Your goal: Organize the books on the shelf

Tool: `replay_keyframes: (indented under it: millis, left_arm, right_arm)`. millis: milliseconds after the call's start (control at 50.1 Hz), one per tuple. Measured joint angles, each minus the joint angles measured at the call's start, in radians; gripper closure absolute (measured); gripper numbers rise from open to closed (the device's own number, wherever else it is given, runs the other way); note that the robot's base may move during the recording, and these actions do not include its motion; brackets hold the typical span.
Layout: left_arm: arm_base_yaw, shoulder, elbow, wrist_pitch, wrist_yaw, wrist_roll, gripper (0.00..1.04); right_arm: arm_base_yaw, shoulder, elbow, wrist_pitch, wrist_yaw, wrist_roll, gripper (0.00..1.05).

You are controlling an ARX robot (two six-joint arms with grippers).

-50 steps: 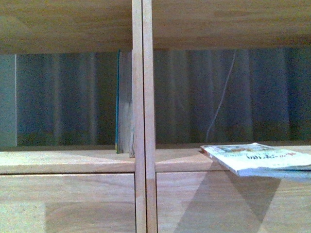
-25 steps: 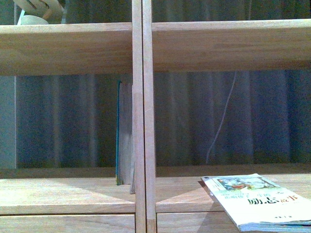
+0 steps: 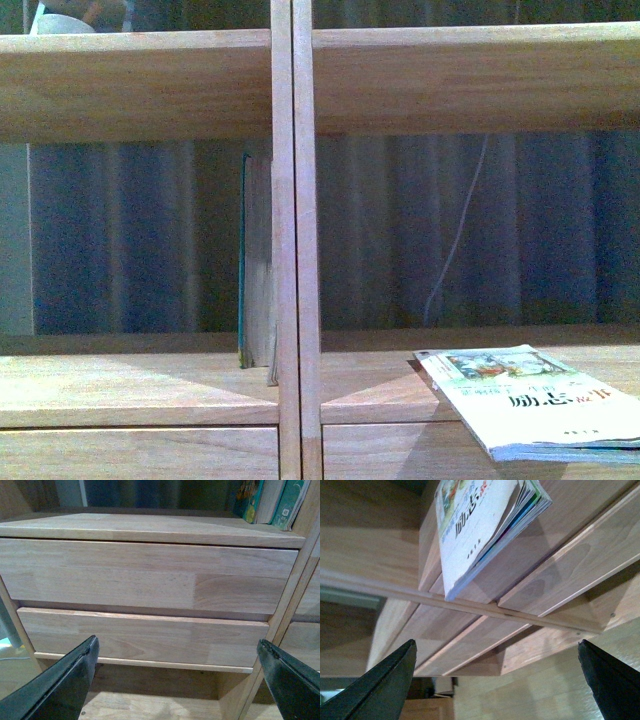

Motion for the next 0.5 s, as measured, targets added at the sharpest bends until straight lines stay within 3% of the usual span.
replay_keyframes:
  millis: [259,499]
  left_arm:
    - [0.000,0.000,0.000,0.000,0.000,0.000,0.07]
    - [0.000,0.000,0.000,0.000,0.000,0.000,0.07]
  right_arm:
    - [0.081,0.205,0.114,0.073,0.046,0.259,0.07]
    - [0.170,0.371,0.169,0.146,0.110,0.378,0.07]
